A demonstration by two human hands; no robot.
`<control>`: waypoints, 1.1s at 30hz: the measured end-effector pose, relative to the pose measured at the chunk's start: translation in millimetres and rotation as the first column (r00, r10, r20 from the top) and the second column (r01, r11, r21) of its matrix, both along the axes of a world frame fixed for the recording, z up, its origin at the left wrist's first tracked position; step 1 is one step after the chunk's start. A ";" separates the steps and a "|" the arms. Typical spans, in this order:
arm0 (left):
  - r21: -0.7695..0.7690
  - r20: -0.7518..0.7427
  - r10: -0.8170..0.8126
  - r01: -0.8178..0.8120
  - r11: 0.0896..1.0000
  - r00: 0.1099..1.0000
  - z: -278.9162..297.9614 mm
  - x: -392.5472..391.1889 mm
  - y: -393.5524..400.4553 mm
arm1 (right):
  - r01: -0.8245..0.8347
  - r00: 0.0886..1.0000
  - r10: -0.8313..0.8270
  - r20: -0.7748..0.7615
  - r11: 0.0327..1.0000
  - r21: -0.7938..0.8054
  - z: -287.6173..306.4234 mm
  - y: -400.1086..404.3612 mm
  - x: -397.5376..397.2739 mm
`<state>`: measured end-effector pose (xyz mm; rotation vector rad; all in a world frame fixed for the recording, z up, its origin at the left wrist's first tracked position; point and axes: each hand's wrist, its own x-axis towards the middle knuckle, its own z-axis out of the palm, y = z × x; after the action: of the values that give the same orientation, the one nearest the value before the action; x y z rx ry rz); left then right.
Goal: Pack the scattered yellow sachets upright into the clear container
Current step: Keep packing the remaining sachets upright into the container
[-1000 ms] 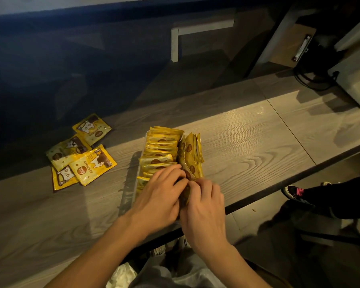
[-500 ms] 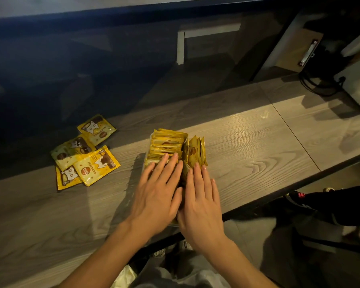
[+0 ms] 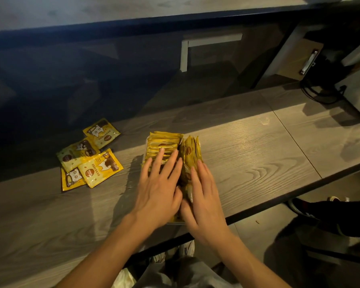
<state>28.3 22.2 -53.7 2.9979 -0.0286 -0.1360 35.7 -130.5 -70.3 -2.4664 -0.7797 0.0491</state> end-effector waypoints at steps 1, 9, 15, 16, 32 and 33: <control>-0.002 -0.004 -0.006 0.006 1.000 1.000 0.0 -0.1 0.5 | 0.006 1.000 -0.006 -0.013 0.999 -0.035 0.1 1.2 -1.7; -0.002 0.000 0.010 -0.010 1.000 1.000 0.6 1.8 -3.4 | -0.035 0.999 0.031 -0.027 0.984 -0.175 4.6 4.2 0.1; -0.300 0.179 0.135 -0.077 0.951 0.974 16.9 -1.2 13.0 | 0.189 0.971 -0.126 -0.205 0.927 0.324 17.6 -8.3 29.7; -0.316 0.189 0.168 -0.102 0.943 0.967 18.4 -1.2 18.1 | 0.201 0.970 -0.142 -0.197 0.923 0.328 20.1 -9.4 36.4; -0.411 0.119 0.361 -0.286 0.866 0.925 21.9 -12.5 24.1 | -0.037 0.978 0.072 0.197 0.984 -0.176 14.5 3.7 38.5; -0.420 0.116 0.378 -0.299 0.857 0.919 20.2 -15.4 24.0 | -0.032 0.976 0.073 0.205 0.980 -0.195 12.5 3.1 38.6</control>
<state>12.9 46.2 -33.5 2.5467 0.4059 0.1835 74.3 -127.4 -57.9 -2.6620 -0.9711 -0.1271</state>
